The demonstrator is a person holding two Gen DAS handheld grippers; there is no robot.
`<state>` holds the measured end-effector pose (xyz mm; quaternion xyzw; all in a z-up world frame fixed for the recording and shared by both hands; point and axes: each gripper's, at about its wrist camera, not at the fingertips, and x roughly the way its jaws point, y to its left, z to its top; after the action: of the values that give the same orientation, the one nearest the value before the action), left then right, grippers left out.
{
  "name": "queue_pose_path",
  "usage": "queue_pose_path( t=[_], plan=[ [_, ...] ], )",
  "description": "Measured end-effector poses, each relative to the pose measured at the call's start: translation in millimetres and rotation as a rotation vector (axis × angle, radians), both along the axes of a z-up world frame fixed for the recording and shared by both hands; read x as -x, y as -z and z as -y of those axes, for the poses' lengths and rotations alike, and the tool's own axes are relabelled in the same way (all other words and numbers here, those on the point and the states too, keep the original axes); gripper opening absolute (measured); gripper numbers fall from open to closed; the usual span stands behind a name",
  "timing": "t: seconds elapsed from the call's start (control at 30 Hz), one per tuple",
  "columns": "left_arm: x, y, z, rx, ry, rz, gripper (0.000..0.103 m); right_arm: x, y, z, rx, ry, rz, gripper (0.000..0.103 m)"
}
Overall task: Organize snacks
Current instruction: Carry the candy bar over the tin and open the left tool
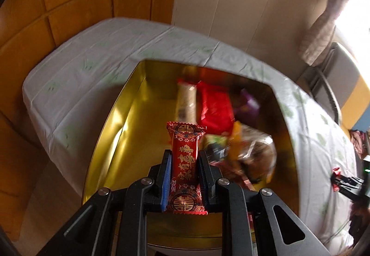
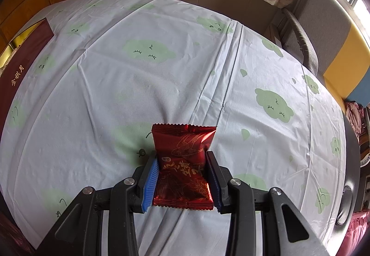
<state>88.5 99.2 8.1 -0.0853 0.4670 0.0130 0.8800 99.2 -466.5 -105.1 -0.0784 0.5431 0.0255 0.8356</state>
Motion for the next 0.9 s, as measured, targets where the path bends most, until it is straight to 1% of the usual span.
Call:
queue_pose_path(
  t=[0.07, 0.13, 0.2, 0.27, 0.33, 0.6, 0.77, 0.83, 0.9],
  plan=[
    [-3.5, 14.4, -6.4, -0.007, -0.024, -0.037, 0.021, 0.1, 0.1, -0.7, 0.002, 0.002, 0.001, 0.040],
    [-7.9, 25.8, -8.6, 0.001, -0.031, -0.065, 0.021, 0.3, 0.2, -1.4, 0.005, 0.004, 0.001, 0.040],
    [-10.2, 35.6, -7.3, -0.012, -0.027, -0.088, 0.021, 0.5, 0.2, -2.2, 0.006, 0.007, 0.002, 0.040],
    [-11.0, 43.5, -5.2, -0.016, -0.029, -0.109, 0.021, 0.6, 0.4, -2.4, 0.006, 0.009, 0.002, 0.040],
    [-12.9, 48.0, -4.5, -0.004, -0.032, -0.126, 0.021, 0.4, 0.5, -2.7, 0.007, 0.010, 0.002, 0.040],
    [-21.9, 59.2, -5.0, -0.014, -0.036, -0.150, 0.022, 0.8, 0.4, -3.4, 0.012, 0.012, 0.004, 0.040],
    [-26.7, 61.6, -2.3, -0.016, -0.027, -0.148, 0.022, 1.5, 0.3, -4.7, 0.018, 0.017, 0.006, 0.040],
    [-25.6, 61.1, -3.7, -0.010, -0.027, -0.150, 0.023, 1.6, 0.5, -4.9, 0.017, 0.018, 0.006, 0.040],
    [-26.6, 60.7, -5.3, -0.005, -0.029, -0.148, 0.025, 1.7, 0.4, -5.1, 0.018, 0.018, 0.006, 0.040]
  ],
)
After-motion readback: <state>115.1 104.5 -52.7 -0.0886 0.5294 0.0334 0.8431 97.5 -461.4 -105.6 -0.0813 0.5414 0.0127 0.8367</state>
